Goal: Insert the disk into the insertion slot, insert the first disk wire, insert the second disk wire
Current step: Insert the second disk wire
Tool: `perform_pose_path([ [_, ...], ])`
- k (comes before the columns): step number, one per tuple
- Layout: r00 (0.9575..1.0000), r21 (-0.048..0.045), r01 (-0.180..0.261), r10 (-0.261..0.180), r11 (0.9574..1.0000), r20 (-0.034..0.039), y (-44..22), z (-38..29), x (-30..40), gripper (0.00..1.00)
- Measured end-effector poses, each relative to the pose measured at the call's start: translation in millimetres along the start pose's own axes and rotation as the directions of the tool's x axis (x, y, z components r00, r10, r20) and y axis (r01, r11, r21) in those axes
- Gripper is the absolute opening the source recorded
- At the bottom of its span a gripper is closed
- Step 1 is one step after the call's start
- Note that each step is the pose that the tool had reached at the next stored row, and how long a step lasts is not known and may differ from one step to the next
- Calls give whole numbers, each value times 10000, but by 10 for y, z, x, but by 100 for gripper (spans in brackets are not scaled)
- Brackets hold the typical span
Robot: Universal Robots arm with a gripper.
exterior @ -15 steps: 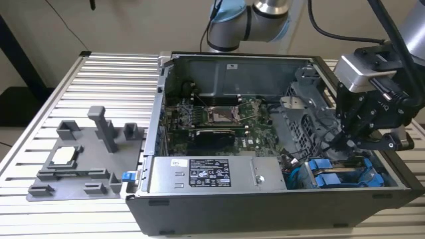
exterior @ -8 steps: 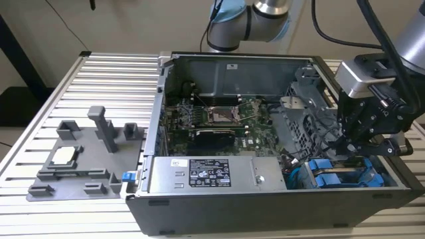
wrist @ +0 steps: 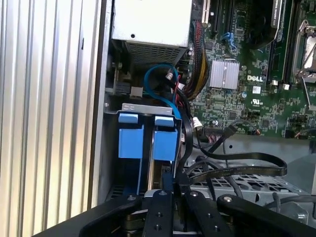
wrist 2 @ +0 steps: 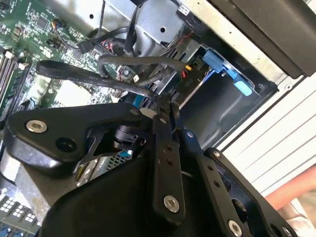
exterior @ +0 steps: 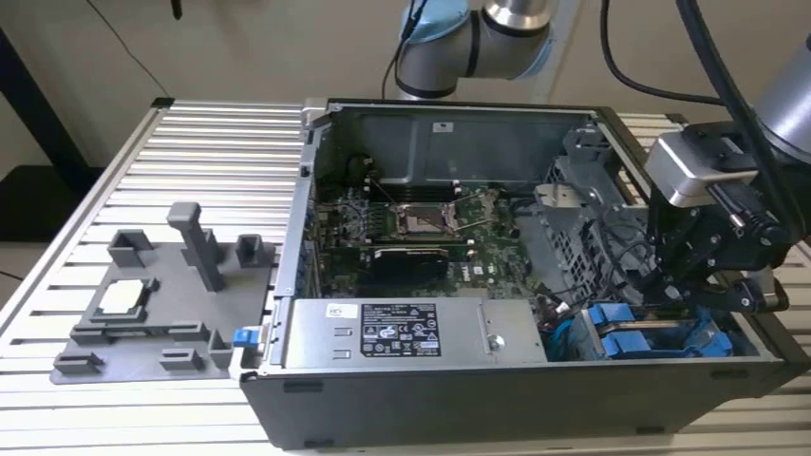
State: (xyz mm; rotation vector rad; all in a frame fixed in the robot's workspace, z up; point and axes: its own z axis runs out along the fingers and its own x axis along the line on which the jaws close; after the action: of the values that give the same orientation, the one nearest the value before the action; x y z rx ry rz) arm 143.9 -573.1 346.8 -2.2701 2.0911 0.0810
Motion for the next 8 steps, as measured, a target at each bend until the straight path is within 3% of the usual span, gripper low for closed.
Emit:
perform_pose_path([
  [4,10000,5,-8,8,10000,56,-38,23,37,16],
  [8,10000,8,-36,36,10000,68,-42,51,55,16],
])
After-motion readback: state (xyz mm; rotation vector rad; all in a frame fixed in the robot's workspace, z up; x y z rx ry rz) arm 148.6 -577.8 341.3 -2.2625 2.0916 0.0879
